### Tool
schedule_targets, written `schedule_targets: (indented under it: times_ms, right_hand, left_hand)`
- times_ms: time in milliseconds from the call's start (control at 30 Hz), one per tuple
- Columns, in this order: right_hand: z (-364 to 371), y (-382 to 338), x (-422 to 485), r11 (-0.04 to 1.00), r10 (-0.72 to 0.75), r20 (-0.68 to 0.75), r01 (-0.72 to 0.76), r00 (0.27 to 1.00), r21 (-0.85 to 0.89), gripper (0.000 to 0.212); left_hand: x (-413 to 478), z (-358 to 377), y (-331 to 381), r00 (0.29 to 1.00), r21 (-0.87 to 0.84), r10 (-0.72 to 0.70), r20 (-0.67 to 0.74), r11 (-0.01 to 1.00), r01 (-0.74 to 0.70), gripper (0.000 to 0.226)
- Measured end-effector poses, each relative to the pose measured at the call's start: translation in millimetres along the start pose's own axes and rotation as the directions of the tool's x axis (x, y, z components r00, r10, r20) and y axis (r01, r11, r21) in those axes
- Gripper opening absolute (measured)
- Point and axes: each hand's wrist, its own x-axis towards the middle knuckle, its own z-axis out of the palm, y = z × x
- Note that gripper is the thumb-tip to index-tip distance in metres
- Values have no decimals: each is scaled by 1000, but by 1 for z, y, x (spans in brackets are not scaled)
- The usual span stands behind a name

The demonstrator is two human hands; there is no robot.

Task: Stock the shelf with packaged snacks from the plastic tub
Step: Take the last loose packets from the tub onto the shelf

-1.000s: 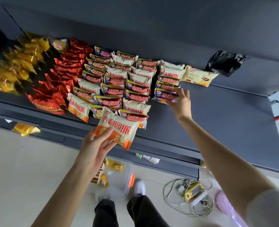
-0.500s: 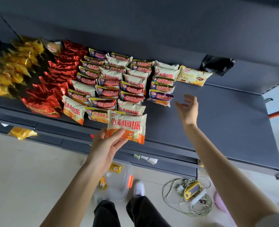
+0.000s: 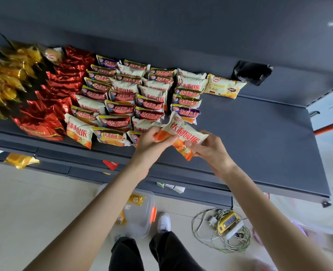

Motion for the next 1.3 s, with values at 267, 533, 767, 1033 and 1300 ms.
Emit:
schedule_targets:
  times_ms: [267,533,767,1033,1300]
  right_hand:
    - [-29,-13,29,952,-186,-195,127,963,-279,36]
    - [-26,24,69,881,-233,-307,67,923,-468,36]
    - [-8,37,82,871,-249,-408,19,879,-491,38]
    - [-5,39,93,816,-358,-462,31,811,-578,46]
    - [-4,45,84,833,-300,-483,-21,823,-553,67]
  left_hand:
    - [62,3,42,860,640,394,325,578,-506,56]
    - [110,8,17,845,835,398,357,269,-479,38]
    - [107,11,0,832,893,522,187,262,-365,32]
    - [110,15,-4,826,932,553,112,231,-281,37]
    - [98,11,-6,823,882,555,124,318,-347,51]
